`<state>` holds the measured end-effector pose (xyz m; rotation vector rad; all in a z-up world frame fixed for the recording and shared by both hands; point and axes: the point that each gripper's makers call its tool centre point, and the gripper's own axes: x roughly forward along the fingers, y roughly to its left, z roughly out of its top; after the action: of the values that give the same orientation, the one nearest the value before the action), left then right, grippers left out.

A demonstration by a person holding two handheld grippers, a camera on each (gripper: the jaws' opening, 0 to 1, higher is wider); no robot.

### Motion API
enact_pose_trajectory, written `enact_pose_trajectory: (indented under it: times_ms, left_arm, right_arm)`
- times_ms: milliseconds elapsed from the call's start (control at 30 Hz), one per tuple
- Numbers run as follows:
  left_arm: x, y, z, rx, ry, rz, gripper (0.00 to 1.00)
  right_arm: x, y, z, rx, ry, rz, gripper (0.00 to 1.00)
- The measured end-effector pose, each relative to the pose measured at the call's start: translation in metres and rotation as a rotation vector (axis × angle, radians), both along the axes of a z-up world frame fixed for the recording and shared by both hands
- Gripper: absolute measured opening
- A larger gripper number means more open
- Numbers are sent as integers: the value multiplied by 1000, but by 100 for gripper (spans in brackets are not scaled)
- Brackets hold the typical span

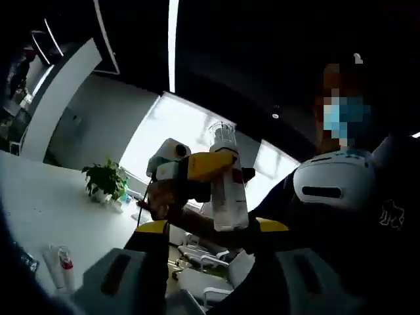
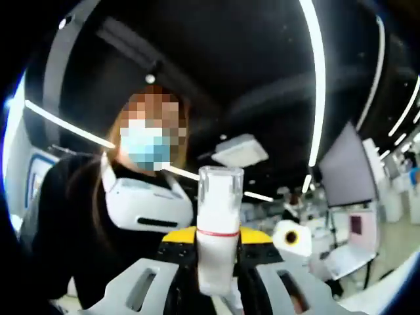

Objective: Arrange the skincare products in the storage area until every visible bottle or jar stands upright without overlapping.

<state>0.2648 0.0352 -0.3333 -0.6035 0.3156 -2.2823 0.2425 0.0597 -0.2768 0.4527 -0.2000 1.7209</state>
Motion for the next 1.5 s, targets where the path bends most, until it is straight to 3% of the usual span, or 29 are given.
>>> enact_pose_trajectory:
  times_ms: [100, 367, 567, 667, 733, 867, 900, 967, 1033, 1067, 1100, 1133, 1167, 1200, 1233, 1267, 1500]
  left_arm:
    - [-9, 5, 13, -48, 48, -82, 36]
    - [-25, 5, 12, -44, 34, -162, 28]
    - [-32, 2, 14, -57, -34, -156, 20]
    - [-19, -2, 18, -38, 6, -93, 19]
    - [-12, -6, 15, -22, -4, -49, 18]
    - [8, -12, 12, -9, -74, 92, 17]
    - [15, -13, 13, -12, -107, 152, 17]
    - [28, -15, 16, -7, -132, 239, 17]
    - [47, -17, 16, 13, -188, 368, 17]
    - [57, -18, 12, 44, -230, 430, 17]
    - [64, -19, 9, 59, -271, 474, 17]
    - [68, -19, 8, 55, -315, 502, 17]
    - [70, -20, 9, 52, -350, 527, 17]
    - [70, -21, 10, 44, -360, 533, 17]
    - [68, -21, 12, 37, -357, 533, 17]
    - [64, -24, 4, 53, -408, 508, 17]
    - [62, -32, -4, 35, -376, 496, 17]
  right_arm:
    - [-1, 11, -4, -20, 0, 39, 16]
    - [-6, 20, -4, -22, -10, 133, 16]
    - [-4, 19, -6, -29, -11, 175, 16]
    - [-1, 10, -2, 7, -33, 133, 16]
    - [3, 7, -5, -18, -48, 84, 17]
    - [18, 0, -9, -80, 6, -72, 18]
    - [25, -4, -8, -86, -1, -156, 19]
    - [37, -9, -7, -104, 42, -291, 19]
    - [71, -19, -17, -142, 74, -458, 18]
    - [96, -29, -22, -186, 66, -564, 17]
    - [109, -34, -26, -218, 58, -618, 16]
    - [111, -47, -27, -277, -6, -681, 16]
    - [111, -51, -30, -315, -26, -700, 16]
    - [113, -55, -39, -390, -31, -777, 16]
    - [109, -52, -41, -408, -41, -771, 16]
    - [97, -38, -36, -378, -50, -711, 20]
    - [91, -37, -42, -374, -47, -808, 19]
